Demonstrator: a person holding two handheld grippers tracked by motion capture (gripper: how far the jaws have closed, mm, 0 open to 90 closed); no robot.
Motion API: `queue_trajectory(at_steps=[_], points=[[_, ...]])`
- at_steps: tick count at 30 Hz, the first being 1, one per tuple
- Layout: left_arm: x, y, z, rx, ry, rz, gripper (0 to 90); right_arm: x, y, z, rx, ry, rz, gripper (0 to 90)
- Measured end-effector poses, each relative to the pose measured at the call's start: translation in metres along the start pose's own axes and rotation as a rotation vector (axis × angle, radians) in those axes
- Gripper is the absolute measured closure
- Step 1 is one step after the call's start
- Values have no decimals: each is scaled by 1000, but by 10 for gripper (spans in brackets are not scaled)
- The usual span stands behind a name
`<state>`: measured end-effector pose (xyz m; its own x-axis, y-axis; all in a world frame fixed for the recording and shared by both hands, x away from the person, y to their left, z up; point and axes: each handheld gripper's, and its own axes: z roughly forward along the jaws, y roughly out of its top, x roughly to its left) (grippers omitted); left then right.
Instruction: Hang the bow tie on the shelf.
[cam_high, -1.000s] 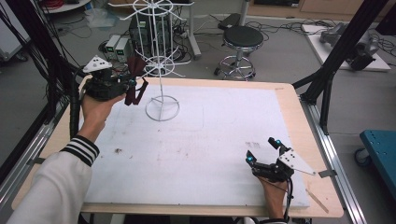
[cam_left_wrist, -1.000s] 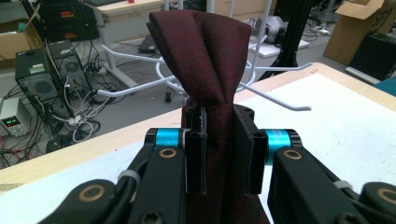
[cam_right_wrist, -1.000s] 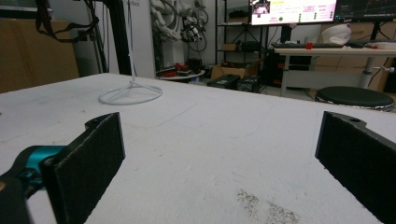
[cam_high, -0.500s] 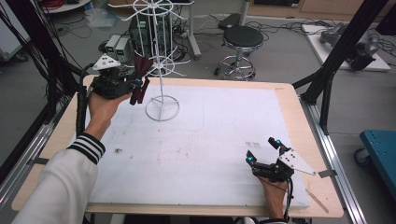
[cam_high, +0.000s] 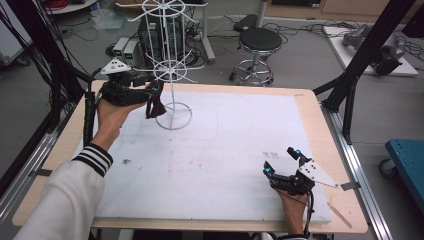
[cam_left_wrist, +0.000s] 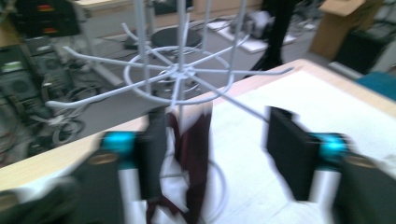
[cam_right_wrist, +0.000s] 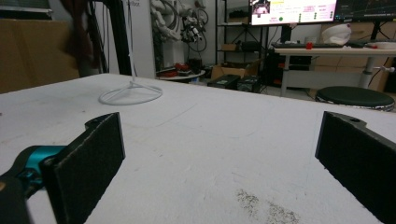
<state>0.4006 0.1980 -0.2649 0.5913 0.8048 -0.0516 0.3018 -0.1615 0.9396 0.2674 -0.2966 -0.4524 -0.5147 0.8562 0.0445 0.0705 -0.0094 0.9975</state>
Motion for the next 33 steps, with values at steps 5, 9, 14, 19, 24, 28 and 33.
queue_trajectory(at_steps=[5,9,14,19,24,28,33], points=[[0,-1,-3,-39,-23,35,17,0,0,0,1,-3,-2,7],[-1,-3,-8,-52,-33,70,17,0,0,0,2,-3,-2,6],[-1,-7,-20,-95,-54,84,17,0,0,0,0,-1,0,7],[0,-25,-39,-121,-88,116,17,0,0,0,1,-1,2,7],[3,-49,-60,-176,-112,135,17,0,0,0,-2,-1,4,7],[5,-66,-74,-191,-118,144,17,0,0,0,-2,-3,0,7],[3,-93,-88,-242,-144,147,17,0,0,0,0,-4,-2,6]])
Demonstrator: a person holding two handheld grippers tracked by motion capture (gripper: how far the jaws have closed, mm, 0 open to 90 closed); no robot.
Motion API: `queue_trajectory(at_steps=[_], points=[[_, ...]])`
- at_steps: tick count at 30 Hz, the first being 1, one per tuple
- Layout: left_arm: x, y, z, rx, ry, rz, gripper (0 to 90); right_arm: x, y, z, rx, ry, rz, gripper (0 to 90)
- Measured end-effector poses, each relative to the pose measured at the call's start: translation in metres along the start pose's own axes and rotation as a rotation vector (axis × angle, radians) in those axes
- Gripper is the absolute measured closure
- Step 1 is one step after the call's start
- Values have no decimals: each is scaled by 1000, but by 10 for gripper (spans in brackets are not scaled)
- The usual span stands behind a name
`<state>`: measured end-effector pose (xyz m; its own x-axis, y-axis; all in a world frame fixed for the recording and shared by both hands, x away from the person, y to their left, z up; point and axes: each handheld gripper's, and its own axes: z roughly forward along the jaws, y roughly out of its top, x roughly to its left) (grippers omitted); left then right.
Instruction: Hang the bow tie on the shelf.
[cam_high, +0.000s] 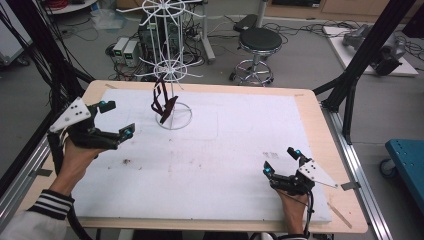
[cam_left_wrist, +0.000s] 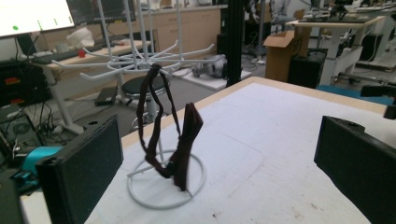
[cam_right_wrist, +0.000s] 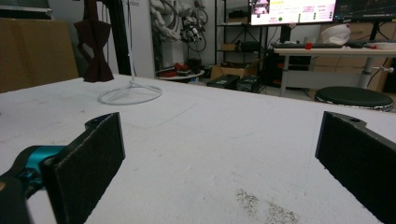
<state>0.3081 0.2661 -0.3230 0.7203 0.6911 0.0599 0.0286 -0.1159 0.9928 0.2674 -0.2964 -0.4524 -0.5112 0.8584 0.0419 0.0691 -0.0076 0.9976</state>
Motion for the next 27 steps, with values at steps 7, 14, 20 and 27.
queue_trajectory(at_steps=[7,14,20,27], points=[[-8,-39,-13,-62,-8,-63,17,0,0,0,-1,-2,-1,6],[-18,-64,-22,-91,-3,-61,17,0,0,0,-1,-3,-4,6],[-24,-92,-30,-121,25,-61,17,1,0,0,1,-3,1,7],[-23,-121,-37,-121,46,-67,17,1,0,0,1,-3,-6,7]])
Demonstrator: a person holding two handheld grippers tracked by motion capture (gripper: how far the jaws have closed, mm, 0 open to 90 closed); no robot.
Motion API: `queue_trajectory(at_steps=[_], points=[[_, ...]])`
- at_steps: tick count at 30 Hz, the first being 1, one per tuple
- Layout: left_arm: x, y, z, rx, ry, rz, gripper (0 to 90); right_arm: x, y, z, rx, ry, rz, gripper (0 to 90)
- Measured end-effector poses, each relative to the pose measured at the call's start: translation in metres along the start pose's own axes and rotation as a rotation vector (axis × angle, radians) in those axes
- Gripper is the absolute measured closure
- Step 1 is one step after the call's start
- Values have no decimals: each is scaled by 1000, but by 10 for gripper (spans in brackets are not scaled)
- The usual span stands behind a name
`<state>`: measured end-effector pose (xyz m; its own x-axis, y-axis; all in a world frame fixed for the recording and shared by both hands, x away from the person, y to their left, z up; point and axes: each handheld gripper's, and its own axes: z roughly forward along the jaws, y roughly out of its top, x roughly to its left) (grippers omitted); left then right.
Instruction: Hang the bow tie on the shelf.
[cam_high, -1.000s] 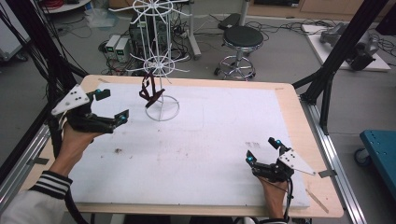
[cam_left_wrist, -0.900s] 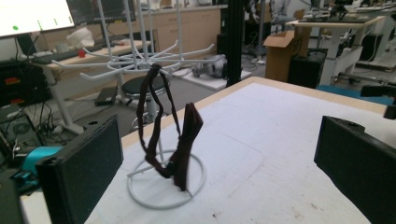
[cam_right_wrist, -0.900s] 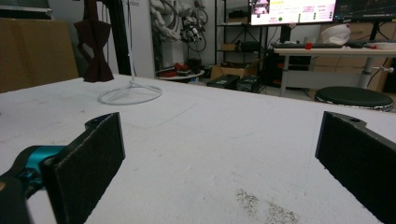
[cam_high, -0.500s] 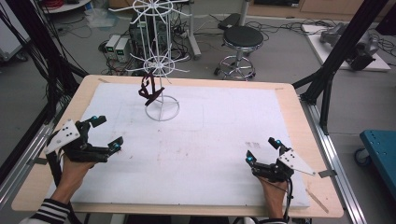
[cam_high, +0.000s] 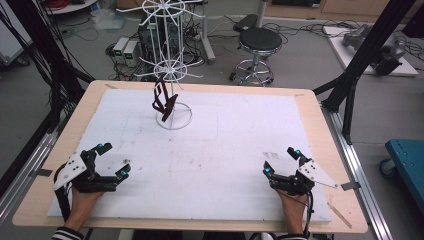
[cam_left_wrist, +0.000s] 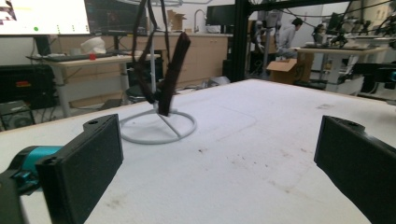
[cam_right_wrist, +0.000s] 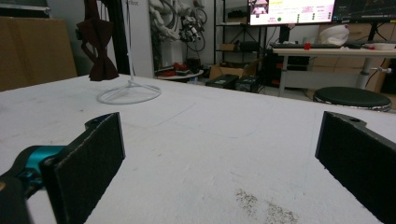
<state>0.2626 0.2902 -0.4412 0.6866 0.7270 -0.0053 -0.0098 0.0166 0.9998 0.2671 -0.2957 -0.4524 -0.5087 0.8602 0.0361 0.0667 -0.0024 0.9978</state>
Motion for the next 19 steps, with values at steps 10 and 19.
queue_trajectory(at_steps=[10,19], points=[[7,-12,0,-10,41,-14,17,-1,0,0,-2,0,2,7],[7,-13,-2,-28,53,-10,17,0,0,0,-4,-7,4,7]])
